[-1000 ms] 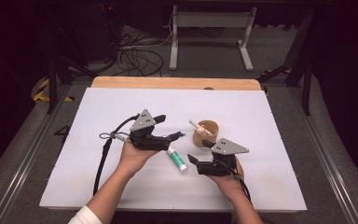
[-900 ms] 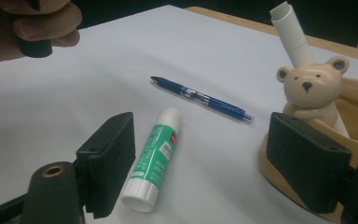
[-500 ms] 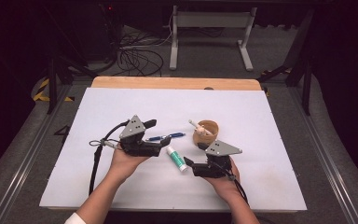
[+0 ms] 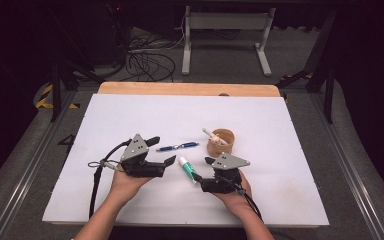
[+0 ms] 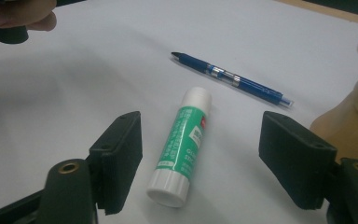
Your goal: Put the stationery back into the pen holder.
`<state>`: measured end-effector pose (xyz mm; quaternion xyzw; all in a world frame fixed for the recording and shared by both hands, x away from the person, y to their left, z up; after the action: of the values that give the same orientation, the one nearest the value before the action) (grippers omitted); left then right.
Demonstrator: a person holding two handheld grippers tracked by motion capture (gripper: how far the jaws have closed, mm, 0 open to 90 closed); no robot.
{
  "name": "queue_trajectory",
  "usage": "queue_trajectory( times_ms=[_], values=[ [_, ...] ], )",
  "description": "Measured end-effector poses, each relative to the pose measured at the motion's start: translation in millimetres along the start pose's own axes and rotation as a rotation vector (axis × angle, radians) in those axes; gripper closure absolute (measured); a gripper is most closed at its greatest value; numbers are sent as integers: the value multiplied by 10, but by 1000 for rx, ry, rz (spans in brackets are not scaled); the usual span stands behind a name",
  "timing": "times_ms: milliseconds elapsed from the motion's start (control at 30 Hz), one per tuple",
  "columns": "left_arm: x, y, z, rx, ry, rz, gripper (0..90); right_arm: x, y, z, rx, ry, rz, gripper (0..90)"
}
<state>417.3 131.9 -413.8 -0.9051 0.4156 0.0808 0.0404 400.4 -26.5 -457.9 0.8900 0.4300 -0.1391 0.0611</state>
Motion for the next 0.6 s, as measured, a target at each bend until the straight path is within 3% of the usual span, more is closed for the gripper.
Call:
queue_trajectory(
  times_ms=[233,600],
  values=[
    [-68,2,84,-8,-5,-9,164,45,-44,50,-1,-27,-4,313],
    [-148,16,129,-16,4,-14,165,132,-95,190,-5,-115,11,335]
  ],
)
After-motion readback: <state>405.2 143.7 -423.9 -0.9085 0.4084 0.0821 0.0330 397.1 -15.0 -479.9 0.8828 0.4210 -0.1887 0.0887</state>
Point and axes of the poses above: each handheld gripper's, and its own axes: x roughly forward along the jaws, z roughly out of its underside, y roughly to its right, the point moved 9 cm from there along x, roughly forward along the jaws, and after that the axes turned 11 degrees about y, right-handed, at the moved point
